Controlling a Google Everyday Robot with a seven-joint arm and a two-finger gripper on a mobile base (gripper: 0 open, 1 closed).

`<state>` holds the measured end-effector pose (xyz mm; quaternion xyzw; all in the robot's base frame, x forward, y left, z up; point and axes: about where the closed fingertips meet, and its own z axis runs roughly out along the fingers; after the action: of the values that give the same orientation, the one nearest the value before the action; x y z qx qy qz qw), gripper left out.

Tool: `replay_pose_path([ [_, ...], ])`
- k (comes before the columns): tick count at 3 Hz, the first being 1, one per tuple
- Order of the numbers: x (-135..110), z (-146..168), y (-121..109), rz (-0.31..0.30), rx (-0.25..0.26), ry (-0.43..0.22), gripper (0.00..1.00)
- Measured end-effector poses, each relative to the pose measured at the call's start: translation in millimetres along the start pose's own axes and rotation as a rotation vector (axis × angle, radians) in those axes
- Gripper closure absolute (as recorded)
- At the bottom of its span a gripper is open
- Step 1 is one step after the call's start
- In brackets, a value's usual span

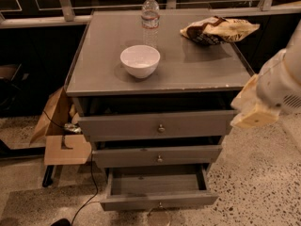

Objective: Close bottom drawer

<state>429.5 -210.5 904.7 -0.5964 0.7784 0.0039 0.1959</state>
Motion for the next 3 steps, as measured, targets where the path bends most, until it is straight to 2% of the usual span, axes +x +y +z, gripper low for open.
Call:
replay_pose_path([
  [1,20.5,68.4,22.4,0.037,-0.046,-0.087,0.79],
  [2,47.6,153.9,52.8,0.075,-0.153,-0.126,1.00],
  [3,58.1,187.2,67.8,0.073,-0.218,-0.115,1.00],
])
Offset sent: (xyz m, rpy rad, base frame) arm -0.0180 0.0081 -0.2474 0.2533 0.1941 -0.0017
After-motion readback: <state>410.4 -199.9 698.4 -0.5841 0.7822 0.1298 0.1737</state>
